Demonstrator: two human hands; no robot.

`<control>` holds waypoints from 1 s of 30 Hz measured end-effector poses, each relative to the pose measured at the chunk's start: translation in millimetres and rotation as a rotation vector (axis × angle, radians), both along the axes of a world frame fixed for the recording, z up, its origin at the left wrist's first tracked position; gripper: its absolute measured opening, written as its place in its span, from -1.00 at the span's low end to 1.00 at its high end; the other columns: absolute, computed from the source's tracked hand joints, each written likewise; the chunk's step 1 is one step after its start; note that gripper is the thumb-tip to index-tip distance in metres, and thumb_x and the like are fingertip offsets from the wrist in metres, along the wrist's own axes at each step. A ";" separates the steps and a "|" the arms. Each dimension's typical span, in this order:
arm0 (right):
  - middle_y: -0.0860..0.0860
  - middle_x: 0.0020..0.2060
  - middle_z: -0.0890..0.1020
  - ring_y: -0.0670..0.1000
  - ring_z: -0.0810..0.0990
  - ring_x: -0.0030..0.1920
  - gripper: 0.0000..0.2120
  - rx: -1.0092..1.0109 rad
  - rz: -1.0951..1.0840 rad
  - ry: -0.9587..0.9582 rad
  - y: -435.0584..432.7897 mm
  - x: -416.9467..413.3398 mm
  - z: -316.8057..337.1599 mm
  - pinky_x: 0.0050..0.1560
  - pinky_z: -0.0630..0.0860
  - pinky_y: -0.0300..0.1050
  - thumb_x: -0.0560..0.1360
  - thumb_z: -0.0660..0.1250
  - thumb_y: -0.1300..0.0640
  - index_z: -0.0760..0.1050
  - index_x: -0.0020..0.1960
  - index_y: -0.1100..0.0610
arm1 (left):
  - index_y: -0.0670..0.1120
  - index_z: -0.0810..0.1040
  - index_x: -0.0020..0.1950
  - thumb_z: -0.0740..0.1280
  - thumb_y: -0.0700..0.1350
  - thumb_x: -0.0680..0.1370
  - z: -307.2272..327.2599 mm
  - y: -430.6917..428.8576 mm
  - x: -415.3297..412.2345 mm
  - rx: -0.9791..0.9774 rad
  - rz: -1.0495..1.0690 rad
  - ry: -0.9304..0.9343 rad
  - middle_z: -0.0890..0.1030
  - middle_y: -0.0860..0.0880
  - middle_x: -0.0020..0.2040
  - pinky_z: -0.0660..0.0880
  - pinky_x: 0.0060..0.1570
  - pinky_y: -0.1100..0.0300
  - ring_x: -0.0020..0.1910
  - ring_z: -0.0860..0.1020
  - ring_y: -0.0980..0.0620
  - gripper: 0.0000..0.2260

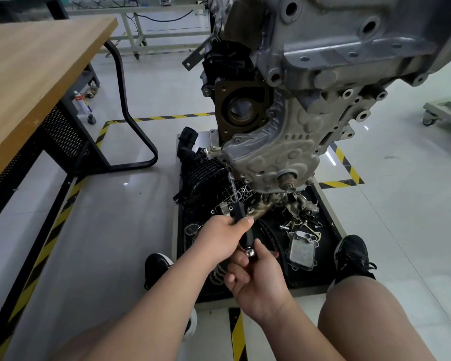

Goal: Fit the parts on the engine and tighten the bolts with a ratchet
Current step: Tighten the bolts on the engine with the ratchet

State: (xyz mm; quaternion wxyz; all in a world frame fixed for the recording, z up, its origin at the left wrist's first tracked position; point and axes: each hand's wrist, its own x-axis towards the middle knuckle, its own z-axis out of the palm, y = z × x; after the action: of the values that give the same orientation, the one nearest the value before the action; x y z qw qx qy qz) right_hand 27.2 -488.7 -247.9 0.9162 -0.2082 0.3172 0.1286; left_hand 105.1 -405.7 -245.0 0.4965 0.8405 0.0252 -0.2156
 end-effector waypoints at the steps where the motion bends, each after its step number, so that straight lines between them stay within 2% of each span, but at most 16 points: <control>1: 0.00 -0.47 0.35 -0.07 0.19 -0.57 -0.64 -0.117 0.012 -0.007 0.7 -0.7 -1.3 -0.51 0.35 -0.17 0.67 0.06 -0.07 0.47 -0.05 0.17 | -0.02 0.62 -0.23 0.29 0.27 0.50 0.8 -0.4 -0.3 0.006 0.001 -0.004 0.50 0.18 -0.56 0.34 -0.40 0.23 -0.58 0.45 0.28 -0.62; 4: -0.02 -0.45 0.42 -0.06 0.33 -0.53 -0.77 -0.560 0.062 -0.075 2.7 -4.4 -5.1 -0.42 0.42 -0.11 0.67 0.06 -0.03 0.40 0.06 0.09 | -0.01 0.56 -0.33 0.30 0.24 0.52 2.1 -2.2 -0.9 0.010 -0.016 -0.019 0.43 0.20 -0.61 0.30 -0.41 0.22 -0.61 0.40 0.28 -0.63; 6: -0.12 -0.35 0.55 -0.13 0.52 -0.42 -0.90 -0.859 0.074 -0.152 1.8 -7.9 -6.2 -0.33 0.49 -0.18 0.66 0.10 0.01 0.34 0.16 -0.09 | 0.00 0.57 -0.32 0.31 0.23 0.51 3.3 -3.3 -0.6 0.008 -0.014 -0.027 0.52 0.19 -0.52 0.34 -0.38 0.23 -0.50 0.47 0.28 -0.64; 8: -0.13 -0.20 0.58 -0.25 0.58 -0.27 -0.79 -1.122 0.106 -0.287 0.7 -11.5 -8.2 -0.27 0.46 -0.36 0.65 0.13 0.05 0.25 0.26 -0.14 | 0.03 0.62 -0.27 0.35 0.23 0.49 4.2 -3.1 0.5 -0.012 0.018 -0.019 0.62 0.14 -0.38 0.39 -0.32 0.25 -0.33 0.56 0.23 -0.69; 10: -0.14 -0.32 0.51 -0.24 0.53 -0.39 -0.67 -1.337 0.220 -0.394 1.6 -14.1 -10.2 -0.38 0.36 -0.36 0.64 0.13 0.04 0.13 0.36 -0.13 | 0.07 0.62 -0.26 0.37 0.23 0.47 4.5 -1.7 1.3 -0.021 0.054 -0.013 0.64 0.14 -0.35 0.39 -0.31 0.26 -0.28 0.58 0.22 -0.73; 12: -0.18 -0.33 0.48 -0.25 0.49 -0.41 -0.63 -1.415 0.294 -0.413 3.3 -14.2 -11.6 -0.38 0.31 -0.35 0.64 0.11 0.02 0.05 0.36 -0.19 | 0.07 0.61 -0.26 0.38 0.25 0.46 3.0 -0.1 1.0 -0.005 0.068 -0.014 0.63 0.12 -0.36 0.39 -0.33 0.26 -0.29 0.58 0.22 -0.73; 15: -0.21 0.02 0.53 -0.33 0.56 -0.02 -0.64 -1.215 0.219 -0.403 4.4 -12.5 -11.8 -0.07 0.45 -0.39 0.65 0.12 0.08 0.08 0.38 -0.13 | 0.03 0.61 -0.27 0.37 0.25 0.45 0.2 1.0 0.2 0.000 0.066 -0.019 0.62 0.16 -0.41 0.40 -0.35 0.26 -0.40 0.56 0.24 -0.68; 16: -0.17 0.06 0.53 -0.28 0.56 0.00 -0.66 -1.125 0.194 -0.376 5.0 -12.0 -11.7 0.00 0.46 -0.35 0.66 0.11 0.08 0.11 0.38 -0.12 | 0.00 0.62 -0.27 0.36 0.26 0.45 -0.6 0.7 0.9 0.000 0.067 -0.019 0.61 0.16 -0.44 0.39 -0.35 0.26 -0.43 0.54 0.25 -0.66; 17: -0.14 0.00 0.55 -0.21 0.57 -0.06 -0.68 -1.036 0.186 -0.333 5.2 -11.4 -11.2 -0.02 0.48 -0.28 0.66 0.11 0.07 0.15 0.36 -0.15 | -0.03 0.62 -0.27 0.36 0.26 0.45 -1.1 0.9 1.8 0.004 0.072 -0.019 0.58 0.15 -0.48 0.38 -0.37 0.25 -0.47 0.51 0.24 -0.64; 19: -0.16 -0.28 0.57 -0.16 0.54 -0.29 -0.77 -0.898 0.191 -0.245 5.0 -10.2 -9.8 -0.23 0.52 -0.20 0.66 0.10 0.05 0.24 0.23 -0.26 | -0.07 0.59 -0.29 0.34 0.28 0.45 -1.2 1.9 3.7 0.015 0.073 -0.010 0.47 0.14 -0.56 0.34 -0.43 0.25 -0.57 0.42 0.23 -0.59; 21: -0.12 -0.44 0.51 -0.10 0.44 -0.47 -0.83 -0.780 0.159 -0.198 3.9 -9.1 -8.7 -0.38 0.48 -0.16 0.67 0.09 0.06 0.30 0.17 -0.21 | -0.07 0.56 -0.31 0.32 0.28 0.45 -1.7 2.7 5.0 0.012 0.056 0.000 0.39 0.16 -0.60 0.29 -0.47 0.26 -0.63 0.36 0.23 -0.58; 23: -0.02 -0.44 0.46 -0.03 0.33 -0.52 -0.87 -0.584 0.106 -0.168 3.1 -7.2 -8.3 -0.44 0.42 -0.10 0.67 0.08 0.08 0.35 0.15 0.06 | -0.05 0.58 -0.31 0.31 0.29 0.44 -1.9 2.8 5.5 -0.002 0.045 0.018 0.39 0.16 -0.61 0.28 -0.49 0.26 -0.65 0.36 0.23 -0.58; 24: 0.02 -0.43 0.42 -0.03 0.28 -0.52 -0.83 -0.468 0.096 -0.151 3.1 -6.3 -7.8 -0.45 0.40 -0.10 0.67 0.07 0.07 0.33 0.11 0.16 | -0.04 0.59 -0.31 0.31 0.29 0.44 -2.1 2.6 5.3 -0.011 0.039 0.032 0.39 0.16 -0.61 0.27 -0.50 0.26 -0.65 0.36 0.22 -0.59; 27: 0.03 -0.42 0.35 -0.04 0.19 -0.52 -0.76 -0.142 0.087 -0.093 1.1 -4.4 -4.8 -0.45 0.35 -0.13 0.63 0.09 0.02 0.39 -0.02 0.18 | 0.00 0.59 -0.29 0.31 0.28 0.43 -3.6 2.5 4.8 -0.021 0.038 0.054 0.38 0.16 -0.62 0.24 -0.54 0.30 -0.66 0.34 0.20 -0.64; 30: 0.00 -0.45 0.33 -0.06 0.19 -0.58 -0.72 0.095 0.067 -0.070 -1.0 -2.7 -1.9 -0.49 0.34 -0.20 0.54 0.15 0.02 0.48 -0.15 0.20 | -0.01 0.62 -0.26 0.33 0.24 0.44 -4.4 3.3 5.3 -0.035 0.035 0.064 0.43 0.13 -0.60 0.23 -0.60 0.36 -0.65 0.36 0.16 -0.67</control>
State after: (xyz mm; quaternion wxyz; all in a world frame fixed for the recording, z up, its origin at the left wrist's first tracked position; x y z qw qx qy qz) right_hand 24.5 -489.7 -249.8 0.9307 -0.1796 0.2715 0.1667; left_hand 110.4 -402.4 -249.4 0.5139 0.8237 0.0519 -0.2341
